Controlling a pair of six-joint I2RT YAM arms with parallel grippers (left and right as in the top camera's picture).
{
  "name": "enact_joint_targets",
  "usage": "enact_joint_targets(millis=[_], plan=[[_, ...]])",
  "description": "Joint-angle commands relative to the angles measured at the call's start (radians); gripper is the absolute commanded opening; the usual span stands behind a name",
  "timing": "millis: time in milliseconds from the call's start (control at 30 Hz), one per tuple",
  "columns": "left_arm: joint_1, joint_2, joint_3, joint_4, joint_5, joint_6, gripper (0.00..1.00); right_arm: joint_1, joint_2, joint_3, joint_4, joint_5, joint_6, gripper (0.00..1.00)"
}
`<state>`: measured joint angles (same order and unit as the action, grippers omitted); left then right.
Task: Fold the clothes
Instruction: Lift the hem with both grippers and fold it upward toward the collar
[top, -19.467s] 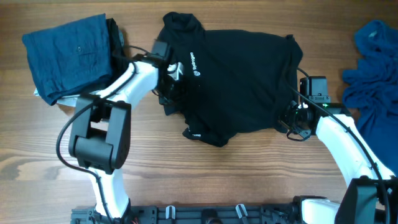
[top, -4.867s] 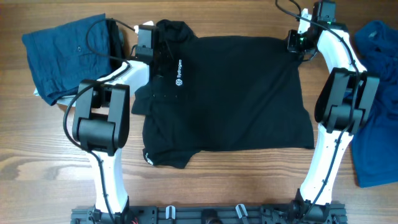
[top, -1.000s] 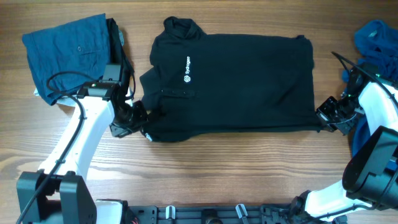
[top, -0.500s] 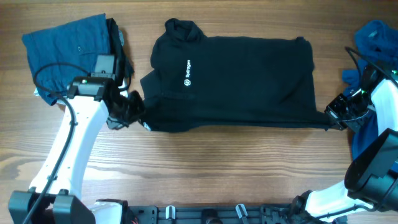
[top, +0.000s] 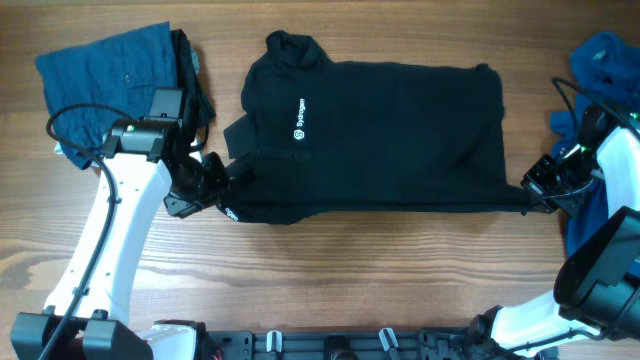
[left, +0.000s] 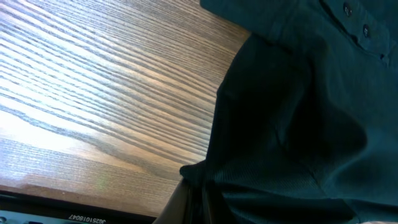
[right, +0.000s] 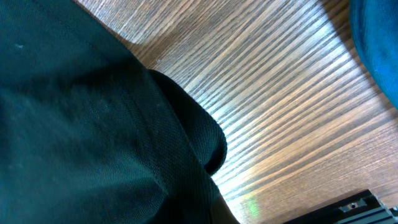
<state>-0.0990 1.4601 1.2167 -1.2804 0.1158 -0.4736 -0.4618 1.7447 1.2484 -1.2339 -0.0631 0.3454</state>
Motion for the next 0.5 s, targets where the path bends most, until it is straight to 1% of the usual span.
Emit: enact_joint_targets(millis=[0,67,167,367,467], plan=[[0.005,-0.016,0.013,0.03,-0.081,-0.04,0.04,-0.014,0.002,0.025,0.007,0.062,-0.008,0.04],[0.005,-0.016,0.013,0.074,-0.08,-0.04,0.04,-0.015,0.002,0.03,0.011,0.062,-0.008,0.04],[0.005,-0.016,0.052,0.114,-0.08,-0.04,0.04,-0.015,0.002,0.086,-0.005,0.061,-0.014,0.04],[0.006,-0.016,0.324,0.114,-0.08,-0.036,0.04,-0.015,0.002,0.275,-0.094,0.052,-0.049,0.04],[0.006,-0.016,0.432,0.121,-0.081,-0.035,0.04,-0.015,0.002,0.369,-0.123,0.005,-0.086,0.04]])
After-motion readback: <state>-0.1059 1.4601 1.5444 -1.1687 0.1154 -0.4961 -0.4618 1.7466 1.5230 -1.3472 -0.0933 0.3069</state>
